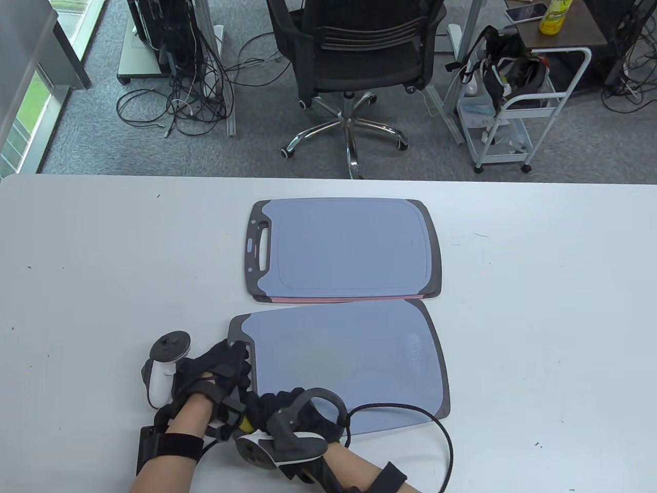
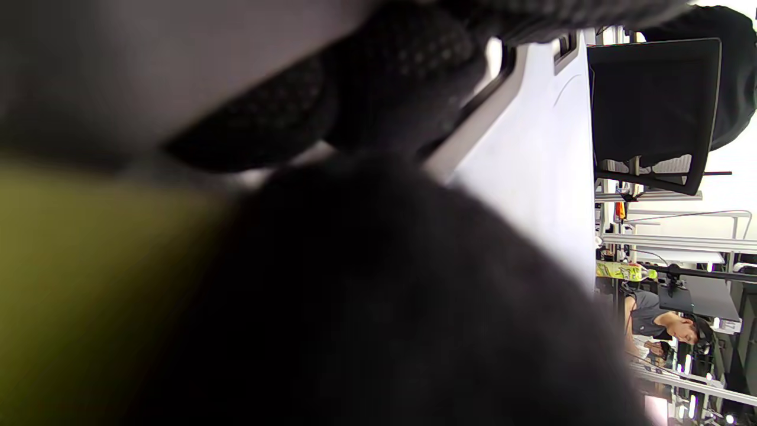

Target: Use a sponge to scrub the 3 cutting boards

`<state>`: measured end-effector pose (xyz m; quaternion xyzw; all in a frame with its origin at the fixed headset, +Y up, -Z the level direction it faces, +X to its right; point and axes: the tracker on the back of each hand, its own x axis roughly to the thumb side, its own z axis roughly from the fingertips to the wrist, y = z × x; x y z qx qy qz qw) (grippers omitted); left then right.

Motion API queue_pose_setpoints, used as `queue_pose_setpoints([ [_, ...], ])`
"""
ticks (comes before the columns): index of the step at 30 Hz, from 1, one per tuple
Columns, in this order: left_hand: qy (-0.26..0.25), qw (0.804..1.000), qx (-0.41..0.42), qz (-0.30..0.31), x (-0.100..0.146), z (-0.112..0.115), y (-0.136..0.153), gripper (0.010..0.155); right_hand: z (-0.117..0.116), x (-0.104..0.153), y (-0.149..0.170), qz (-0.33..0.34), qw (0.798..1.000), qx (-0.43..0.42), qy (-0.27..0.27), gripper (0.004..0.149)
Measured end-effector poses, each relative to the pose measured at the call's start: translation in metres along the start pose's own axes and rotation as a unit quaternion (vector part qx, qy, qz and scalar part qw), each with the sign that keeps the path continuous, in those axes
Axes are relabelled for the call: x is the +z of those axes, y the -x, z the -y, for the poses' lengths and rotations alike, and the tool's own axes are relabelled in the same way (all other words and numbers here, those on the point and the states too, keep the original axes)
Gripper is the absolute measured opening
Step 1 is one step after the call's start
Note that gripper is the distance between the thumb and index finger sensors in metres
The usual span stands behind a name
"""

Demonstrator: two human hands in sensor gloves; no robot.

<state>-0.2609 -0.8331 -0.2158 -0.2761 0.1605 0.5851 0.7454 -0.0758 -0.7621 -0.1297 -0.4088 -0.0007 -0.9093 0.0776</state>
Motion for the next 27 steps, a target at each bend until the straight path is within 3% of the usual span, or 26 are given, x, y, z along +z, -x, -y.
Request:
queue_pose_setpoints([
  [2,-0.005,1.0,-0.004,0.001,0.0,0.0,0.0,0.052,-0.006,0.013,0.021,-0.031,0.999,-0.02,0.006,0.072],
  [5,-0.002,1.0,-0.007,-0.001,-0.001,0.0,-0.001,0.052,-0.021,0.058,0.083,-0.126,0.992,-0.004,-0.021,0.072],
  [7,-0.001,1.0,-0.009,-0.001,-0.001,0.0,-0.001,0.052,-0.036,0.106,0.137,-0.226,0.973,-0.013,-0.049,0.072],
  [10,0.001,1.0,-0.016,0.0,-0.002,0.0,-0.002,0.052,-0.053,0.17,0.2,-0.36,0.929,-0.042,-0.076,0.072],
  [13,0.005,1.0,-0.021,0.001,-0.004,-0.001,-0.004,0.052,-0.057,0.188,0.216,-0.391,0.914,-0.053,-0.095,0.072],
  [15,0.007,1.0,-0.021,0.0,-0.004,-0.001,-0.004,0.052,-0.054,0.171,0.198,-0.354,0.932,-0.049,-0.066,0.073],
  [17,0.01,1.0,-0.019,0.0,-0.004,-0.001,-0.004,0.052,-0.046,0.139,0.167,-0.265,0.962,-0.039,-0.042,0.073],
  [18,0.01,1.0,-0.019,0.0,-0.004,-0.001,-0.004,0.052,-0.042,0.124,0.149,-0.247,0.968,-0.044,-0.025,0.073],
  [19,0.01,1.0,-0.018,-0.001,-0.004,-0.001,-0.004,0.052,-0.033,0.093,0.114,-0.187,0.981,-0.057,-0.008,0.074],
  [24,0.007,1.0,-0.016,0.0,-0.003,-0.005,-0.004,0.051,-0.005,0.016,0.002,-0.028,0.999,-0.028,0.017,0.078],
  [27,0.006,1.0,-0.019,0.001,-0.003,-0.006,-0.004,0.051,-0.003,0.006,-0.024,-0.01,0.999,0.011,0.029,0.079],
])
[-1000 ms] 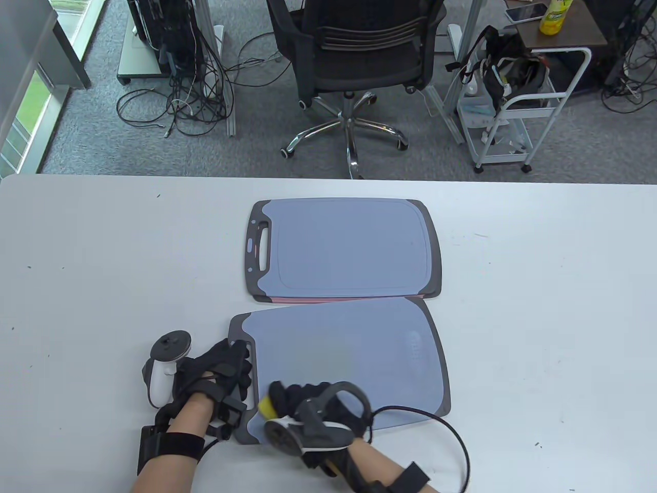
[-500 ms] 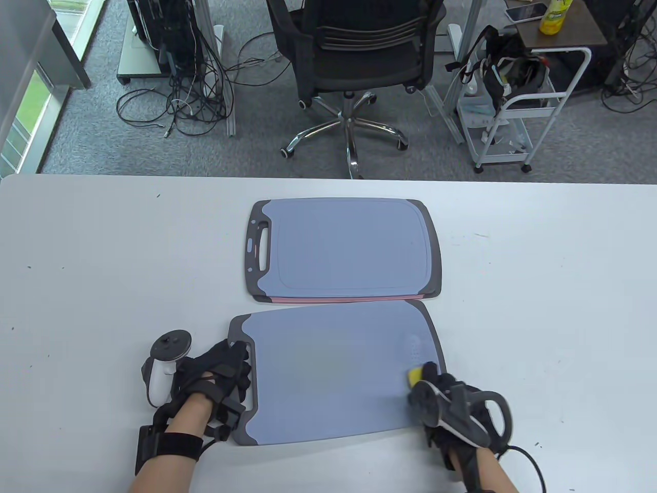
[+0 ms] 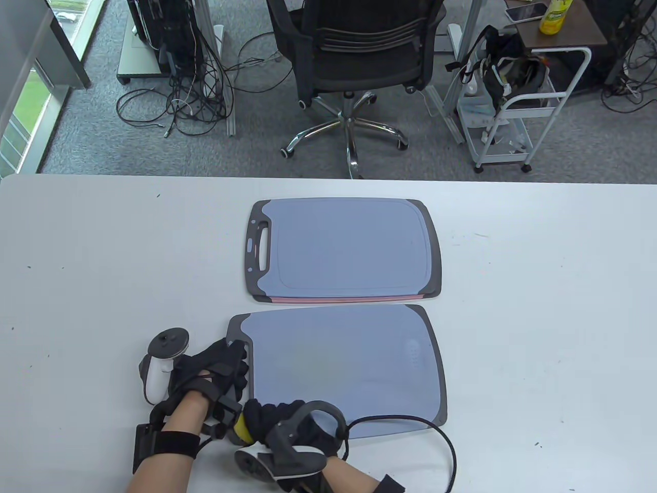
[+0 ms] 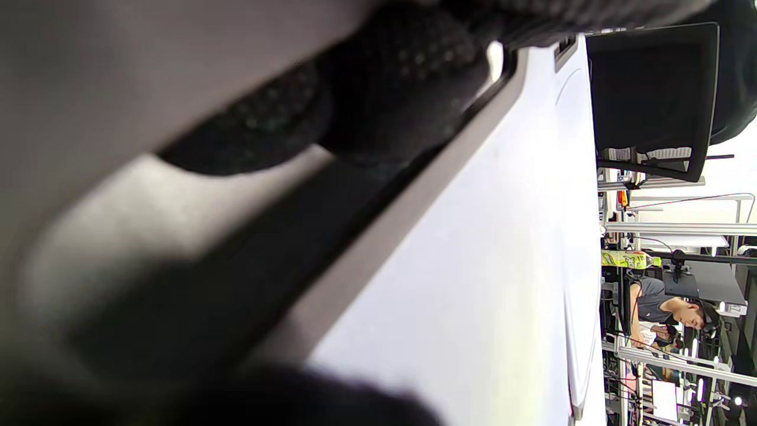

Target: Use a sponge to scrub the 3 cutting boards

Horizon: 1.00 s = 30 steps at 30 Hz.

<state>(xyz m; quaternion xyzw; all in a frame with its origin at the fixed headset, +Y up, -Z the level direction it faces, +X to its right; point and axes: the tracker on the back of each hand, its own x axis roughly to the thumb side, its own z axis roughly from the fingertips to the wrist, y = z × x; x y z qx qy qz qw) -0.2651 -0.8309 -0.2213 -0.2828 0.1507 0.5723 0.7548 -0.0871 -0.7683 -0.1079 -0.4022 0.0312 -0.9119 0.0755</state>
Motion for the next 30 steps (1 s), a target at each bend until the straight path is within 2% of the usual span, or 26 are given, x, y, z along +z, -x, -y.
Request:
queue_pose_setpoints([
  [1,0.001,1.0,-0.001,0.0,0.0,0.0,0.0,0.052,-0.001,0.002,0.003,0.005,1.0,0.029,-0.004,0.08],
  [3,-0.002,1.0,-0.005,0.001,0.0,0.0,0.0,0.052,-0.005,0.013,0.018,0.0,1.0,0.016,0.004,0.08],
  [6,0.0,1.0,-0.004,0.001,-0.001,0.0,0.0,0.052,-0.014,0.044,0.054,-0.025,1.0,0.005,-0.016,0.08],
  [9,0.002,1.0,-0.003,0.0,0.0,0.0,-0.001,0.052,-0.025,0.086,0.102,-0.059,0.998,-0.005,-0.026,0.08],
  [11,-0.003,1.0,-0.006,0.001,0.0,0.0,0.0,0.052,-0.034,0.122,0.142,-0.109,0.993,-0.027,-0.04,0.08],
  [18,-0.002,1.0,0.01,-0.002,0.003,0.0,0.002,0.054,-0.054,0.206,0.239,-0.248,0.965,-0.035,-0.075,0.077],
  [20,-0.004,1.0,0.022,-0.007,0.003,0.0,0.003,0.057,-0.058,0.219,0.253,-0.279,0.956,-0.058,-0.076,0.075],
  [23,0.032,0.997,0.066,-0.026,0.004,0.0,0.007,0.062,-0.062,0.238,0.273,-0.341,0.933,-0.092,-0.072,0.075],
  [25,0.053,0.996,0.067,-0.017,0.004,0.0,0.007,0.063,-0.06,0.245,0.282,-0.351,0.932,-0.076,-0.045,0.075],
  [27,0.102,0.991,0.082,0.01,0.005,-0.001,0.006,0.056,-0.06,0.252,0.291,-0.373,0.924,-0.075,-0.032,0.075],
  [28,0.117,0.988,0.088,0.047,0.007,-0.002,0.002,0.052,-0.061,0.254,0.296,-0.385,0.918,-0.087,-0.03,0.075],
  [29,0.107,0.989,0.086,0.063,0.011,-0.003,-0.003,0.05,-0.062,0.256,0.298,-0.392,0.914,-0.097,-0.028,0.075],
  [30,0.073,0.99,0.077,0.094,0.018,-0.004,-0.012,0.049,-0.063,0.257,0.303,-0.402,0.909,-0.108,-0.026,0.075],
])
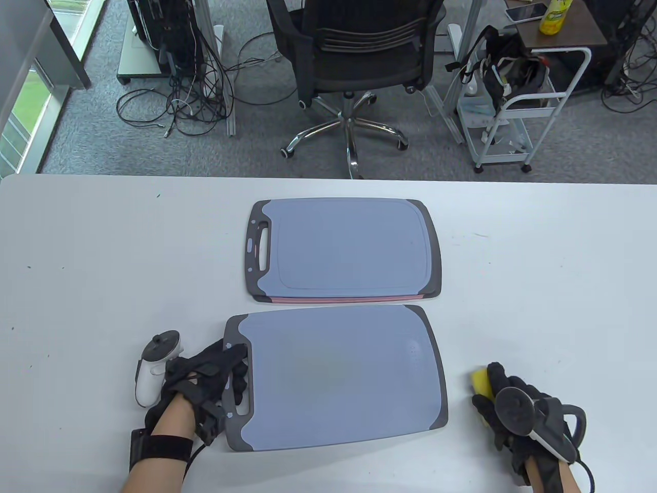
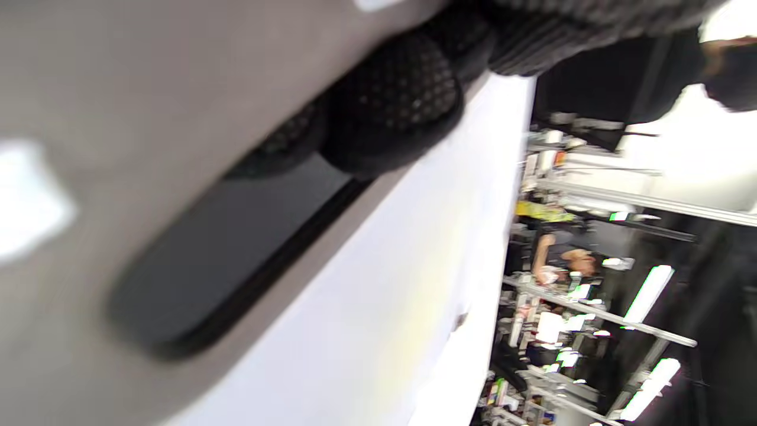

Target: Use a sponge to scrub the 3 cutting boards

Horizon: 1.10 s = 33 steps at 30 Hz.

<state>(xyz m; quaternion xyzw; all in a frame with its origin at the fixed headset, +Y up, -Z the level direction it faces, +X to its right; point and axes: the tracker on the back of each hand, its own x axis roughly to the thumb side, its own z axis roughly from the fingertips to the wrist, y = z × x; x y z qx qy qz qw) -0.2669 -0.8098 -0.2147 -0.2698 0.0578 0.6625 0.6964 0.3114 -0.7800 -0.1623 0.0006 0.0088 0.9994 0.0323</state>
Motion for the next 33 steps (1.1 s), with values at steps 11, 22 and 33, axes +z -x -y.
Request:
queue_pose_setpoints([
  [11,-0.164,0.812,-0.297,0.475,0.096,0.03,-0.089,0.046,0.017,0.0,0.017,-0.03,0.996,-0.049,0.07,0.075],
  [22,-0.057,0.683,-0.625,0.374,0.065,0.08,-0.053,0.04,0.031,0.019,0.022,-0.032,0.989,-0.083,0.117,0.075],
  [33,-0.089,0.566,-0.695,0.434,0.052,0.107,-0.023,0.041,0.031,0.017,0.022,-0.033,0.988,-0.095,0.118,0.075],
])
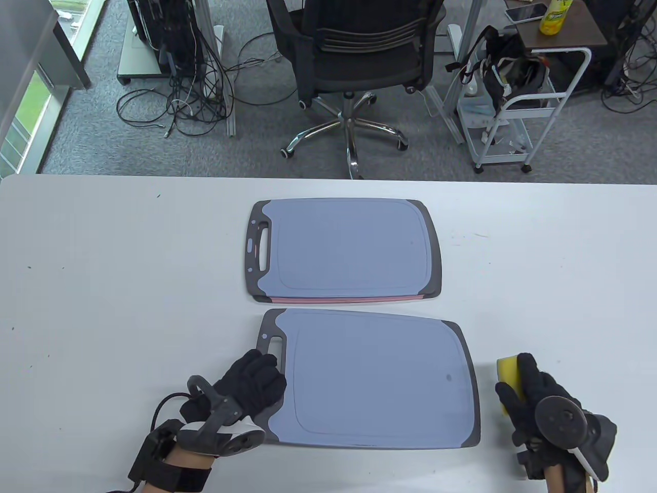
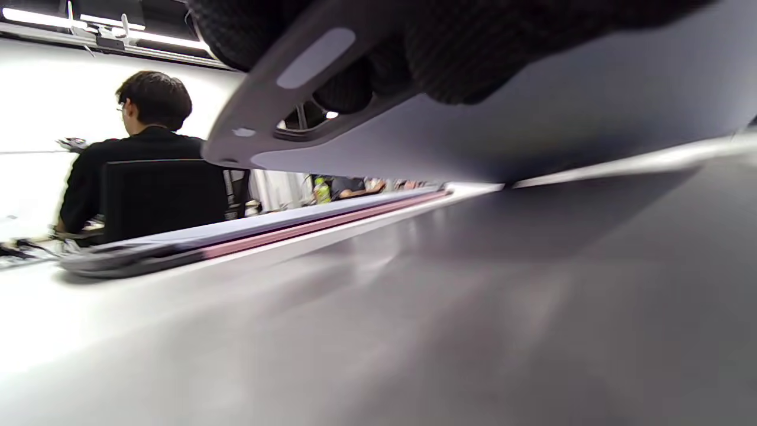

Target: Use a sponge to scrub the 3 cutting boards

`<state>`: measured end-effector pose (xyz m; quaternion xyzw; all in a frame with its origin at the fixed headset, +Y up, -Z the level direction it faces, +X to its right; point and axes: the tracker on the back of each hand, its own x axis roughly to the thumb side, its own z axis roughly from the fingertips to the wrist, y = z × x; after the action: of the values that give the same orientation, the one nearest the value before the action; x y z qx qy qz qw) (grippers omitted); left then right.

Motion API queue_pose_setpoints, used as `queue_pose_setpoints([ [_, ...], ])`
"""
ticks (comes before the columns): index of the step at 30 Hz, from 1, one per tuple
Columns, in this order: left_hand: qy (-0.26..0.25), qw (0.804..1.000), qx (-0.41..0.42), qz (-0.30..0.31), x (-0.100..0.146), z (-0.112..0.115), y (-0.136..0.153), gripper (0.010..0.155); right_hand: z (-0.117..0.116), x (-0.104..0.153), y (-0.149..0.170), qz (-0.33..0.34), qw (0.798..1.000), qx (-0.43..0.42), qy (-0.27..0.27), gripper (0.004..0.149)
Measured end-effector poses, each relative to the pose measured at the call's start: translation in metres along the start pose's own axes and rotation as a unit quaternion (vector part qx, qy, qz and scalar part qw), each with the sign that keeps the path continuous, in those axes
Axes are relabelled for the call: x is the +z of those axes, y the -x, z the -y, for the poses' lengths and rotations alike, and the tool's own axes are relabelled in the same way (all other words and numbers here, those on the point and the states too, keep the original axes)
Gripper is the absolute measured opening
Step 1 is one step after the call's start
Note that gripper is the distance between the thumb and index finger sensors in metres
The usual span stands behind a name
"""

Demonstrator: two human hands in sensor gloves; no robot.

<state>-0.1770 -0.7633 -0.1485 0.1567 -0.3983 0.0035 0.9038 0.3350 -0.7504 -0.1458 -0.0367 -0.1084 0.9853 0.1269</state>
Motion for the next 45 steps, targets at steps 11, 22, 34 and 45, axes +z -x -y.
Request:
queue_pose_setpoints([
  [11,-0.001,1.0,0.028,0.004,-0.004,0.005,0.001,0.043,-0.023,-0.046,-0.127,0.092,0.993,0.029,-0.065,0.074],
  [22,0.005,1.0,0.024,0.008,-0.005,0.004,-0.001,0.043,-0.09,-0.073,-0.367,0.257,0.953,0.098,-0.131,0.073],
  [34,0.012,1.0,0.023,0.01,-0.006,0.006,-0.002,0.042,-0.067,-0.089,-0.144,-0.01,0.971,0.149,-0.185,0.072],
  [45,0.018,1.0,0.015,0.01,-0.007,0.005,-0.004,0.042,-0.066,-0.066,-0.205,0.119,0.972,0.092,-0.182,0.071],
])
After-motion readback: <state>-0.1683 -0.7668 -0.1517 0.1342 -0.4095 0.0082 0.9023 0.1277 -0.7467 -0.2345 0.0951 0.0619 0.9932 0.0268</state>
